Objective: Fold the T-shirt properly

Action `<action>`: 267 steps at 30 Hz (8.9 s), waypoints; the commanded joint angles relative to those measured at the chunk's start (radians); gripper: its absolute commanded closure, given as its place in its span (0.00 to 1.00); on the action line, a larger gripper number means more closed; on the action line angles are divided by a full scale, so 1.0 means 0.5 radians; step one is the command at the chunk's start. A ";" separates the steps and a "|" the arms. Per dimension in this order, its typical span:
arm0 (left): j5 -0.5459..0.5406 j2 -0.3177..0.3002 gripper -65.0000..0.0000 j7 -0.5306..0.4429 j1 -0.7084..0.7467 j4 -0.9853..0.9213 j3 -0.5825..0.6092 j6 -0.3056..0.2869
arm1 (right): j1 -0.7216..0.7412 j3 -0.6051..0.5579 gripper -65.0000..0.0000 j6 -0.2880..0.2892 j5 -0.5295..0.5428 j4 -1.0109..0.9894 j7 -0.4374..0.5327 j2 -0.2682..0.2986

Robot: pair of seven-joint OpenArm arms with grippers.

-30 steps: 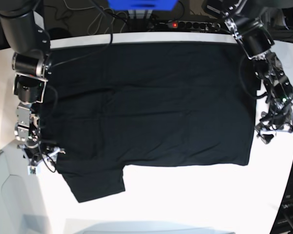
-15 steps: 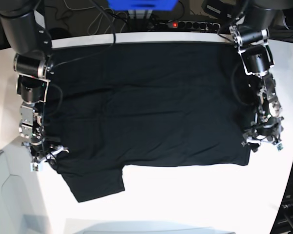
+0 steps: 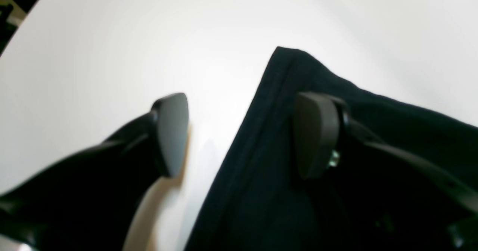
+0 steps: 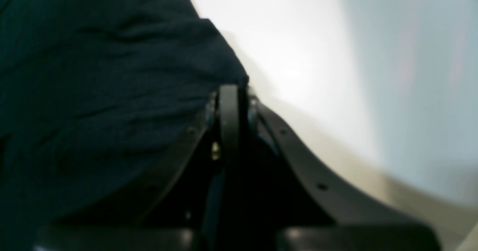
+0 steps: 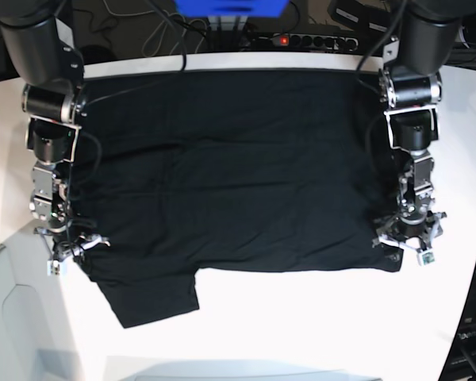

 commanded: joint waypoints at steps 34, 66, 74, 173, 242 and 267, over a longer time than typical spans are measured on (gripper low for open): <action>-0.003 0.034 1.00 -0.223 0.012 -0.062 0.096 -0.313 | -0.019 0.001 1.00 0.002 -0.042 0.258 -0.171 -0.014; -0.003 0.139 1.00 0.486 0.912 1.506 -0.555 -0.337 | -1.182 0.243 1.00 0.014 -0.032 2.004 -0.398 -0.014; -0.003 0.191 1.00 0.486 1.117 1.493 -0.555 -0.337 | -1.268 0.231 1.00 0.014 -0.032 1.998 -0.395 -0.023; -0.286 0.212 1.00 0.830 1.378 2.393 -1.027 -0.343 | -1.661 0.575 1.00 0.343 0.155 2.596 -0.401 -0.100; -0.473 0.169 0.50 0.830 1.599 1.914 -1.073 -0.623 | -1.953 0.971 0.49 0.798 0.241 2.575 -0.414 -0.198; -0.476 0.268 0.50 0.830 1.979 2.322 -1.083 -0.626 | -1.342 0.563 0.49 0.798 0.232 2.566 -0.871 -0.189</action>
